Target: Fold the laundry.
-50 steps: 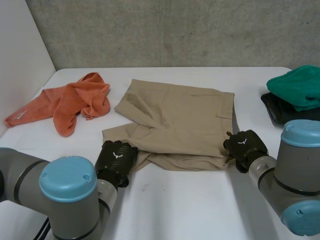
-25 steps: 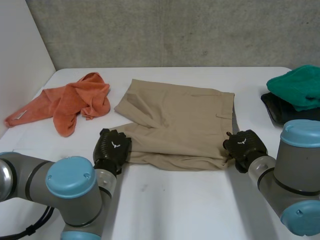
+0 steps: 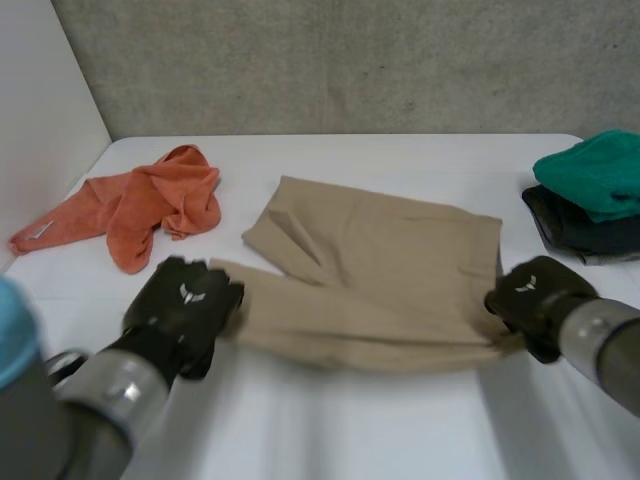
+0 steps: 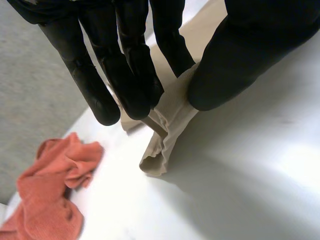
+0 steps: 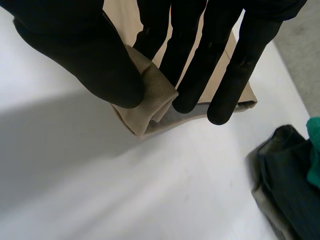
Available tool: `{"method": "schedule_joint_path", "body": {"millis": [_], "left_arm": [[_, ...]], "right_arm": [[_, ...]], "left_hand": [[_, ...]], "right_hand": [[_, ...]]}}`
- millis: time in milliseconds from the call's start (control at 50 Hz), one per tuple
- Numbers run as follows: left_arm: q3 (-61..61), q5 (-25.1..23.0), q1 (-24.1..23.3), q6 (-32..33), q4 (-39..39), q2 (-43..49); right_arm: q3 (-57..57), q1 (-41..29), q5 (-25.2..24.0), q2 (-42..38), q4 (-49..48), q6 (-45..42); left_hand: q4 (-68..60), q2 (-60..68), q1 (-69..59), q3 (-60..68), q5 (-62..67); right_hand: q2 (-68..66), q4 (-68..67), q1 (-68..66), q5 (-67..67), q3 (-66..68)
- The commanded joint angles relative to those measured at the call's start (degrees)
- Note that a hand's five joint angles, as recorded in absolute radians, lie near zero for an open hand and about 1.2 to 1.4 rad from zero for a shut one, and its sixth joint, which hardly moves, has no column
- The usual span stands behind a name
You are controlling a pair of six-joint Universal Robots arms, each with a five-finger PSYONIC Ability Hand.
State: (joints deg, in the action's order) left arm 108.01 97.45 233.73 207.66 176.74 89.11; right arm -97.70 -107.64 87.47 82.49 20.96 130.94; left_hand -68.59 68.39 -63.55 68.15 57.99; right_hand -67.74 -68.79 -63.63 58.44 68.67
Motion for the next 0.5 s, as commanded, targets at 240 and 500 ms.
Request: {"method": "schedule_joint_path", "body": {"millis": [240,500], "left_arm": [[-4.8,-1.7,-5.7,-0.4,-4.2,8.1],[-31.1,-1.3,-0.8,5.9,21.2,33.7]], "right_arm": [[-3.3,3.6,-1.5,0.5,2.3,-8.3],[12.3,2.8,-1.1,-17.2,-19.5,3.0]], "left_hand": [[-11.4,11.6,-16.4,11.9,12.0],[-11.4,11.6,-16.4,11.9,12.0]], "right_hand": [[-12.3,-11.2,-16.4,11.6,11.3],[-12.3,-11.2,-16.4,11.6,11.3]]}}
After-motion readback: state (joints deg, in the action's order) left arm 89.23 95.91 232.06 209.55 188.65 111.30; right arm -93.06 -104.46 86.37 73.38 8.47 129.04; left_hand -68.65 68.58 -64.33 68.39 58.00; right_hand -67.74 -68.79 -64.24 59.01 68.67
